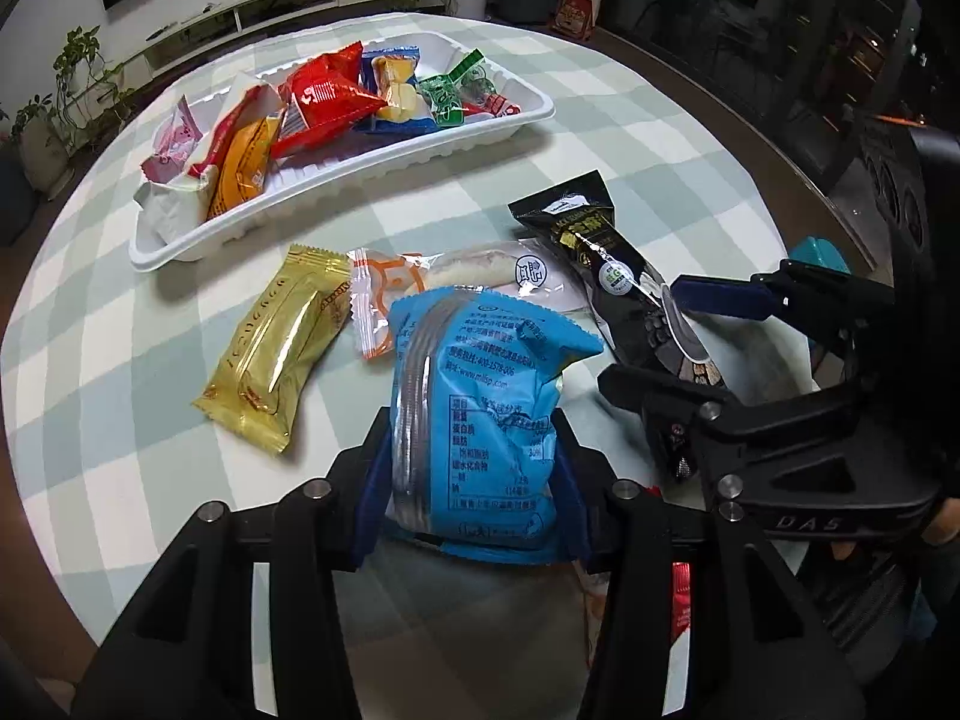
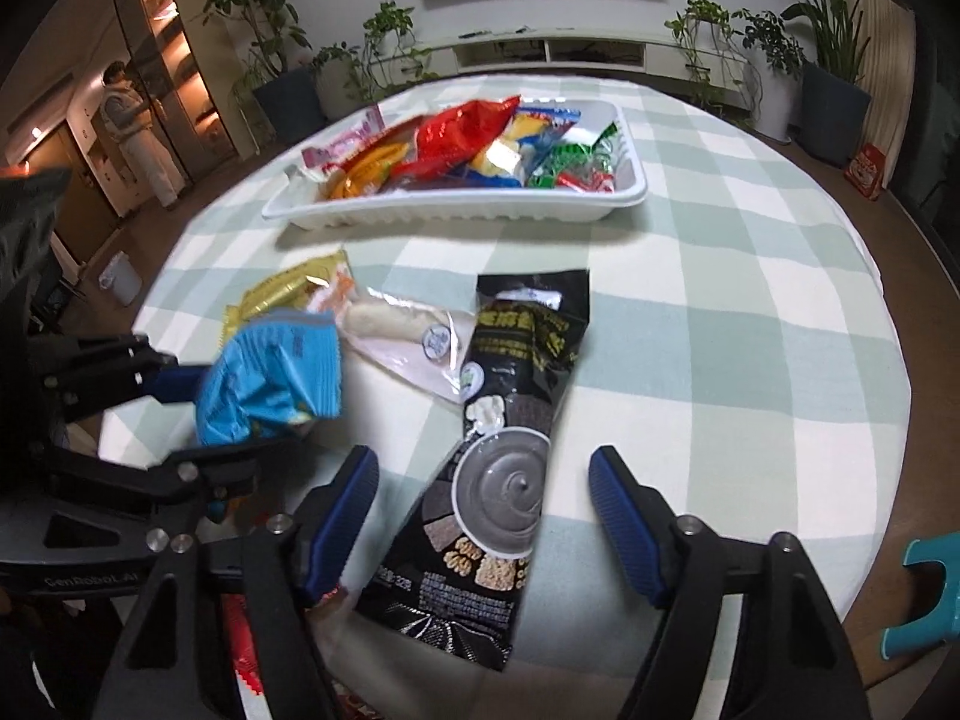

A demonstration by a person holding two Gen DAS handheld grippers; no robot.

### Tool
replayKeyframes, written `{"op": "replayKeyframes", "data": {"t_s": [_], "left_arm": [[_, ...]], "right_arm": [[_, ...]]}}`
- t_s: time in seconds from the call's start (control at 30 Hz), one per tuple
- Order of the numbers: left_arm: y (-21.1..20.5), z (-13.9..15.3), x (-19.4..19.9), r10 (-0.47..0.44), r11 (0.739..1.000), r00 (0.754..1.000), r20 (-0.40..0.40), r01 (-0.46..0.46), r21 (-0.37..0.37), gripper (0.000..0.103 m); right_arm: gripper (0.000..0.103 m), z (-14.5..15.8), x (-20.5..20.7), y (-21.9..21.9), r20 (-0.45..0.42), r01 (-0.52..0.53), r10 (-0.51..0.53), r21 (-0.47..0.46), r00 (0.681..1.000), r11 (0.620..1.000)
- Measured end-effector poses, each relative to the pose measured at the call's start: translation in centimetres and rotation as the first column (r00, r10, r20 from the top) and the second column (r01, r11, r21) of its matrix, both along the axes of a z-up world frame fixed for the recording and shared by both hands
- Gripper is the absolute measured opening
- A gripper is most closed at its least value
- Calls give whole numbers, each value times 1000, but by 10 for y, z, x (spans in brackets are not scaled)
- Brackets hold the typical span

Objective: Organize snacks
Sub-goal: 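Grasp the blue bag with the left gripper while the right gripper grasps the black coffee pack, then carry the blue bag and black coffee pack over the tray and release both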

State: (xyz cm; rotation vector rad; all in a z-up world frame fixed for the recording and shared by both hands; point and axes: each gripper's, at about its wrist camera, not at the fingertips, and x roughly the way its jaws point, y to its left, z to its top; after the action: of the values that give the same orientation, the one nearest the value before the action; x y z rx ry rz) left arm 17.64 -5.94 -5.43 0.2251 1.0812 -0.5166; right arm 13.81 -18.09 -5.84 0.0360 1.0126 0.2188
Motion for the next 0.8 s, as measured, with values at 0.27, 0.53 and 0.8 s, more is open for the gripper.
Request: {"op": "replayKeyframes", "data": {"t_s": [0.27,0.53,0.8], "left_arm": [[7,-6,0,14,999,1000,-1,-14,-33,40],[31,-2,-10,61,992,998,-18,-63,-108,39],[47,5,-20,90,978,996,-24,-93,-185,39]], "right_arm": [[59,-2,0,3,28,-3,5,-53,1000,999],[28,1,0,0,23,-7,8,-29,1000,1000],[21,10,-7,-3,56,-1,2,-14,998,1000]]}}
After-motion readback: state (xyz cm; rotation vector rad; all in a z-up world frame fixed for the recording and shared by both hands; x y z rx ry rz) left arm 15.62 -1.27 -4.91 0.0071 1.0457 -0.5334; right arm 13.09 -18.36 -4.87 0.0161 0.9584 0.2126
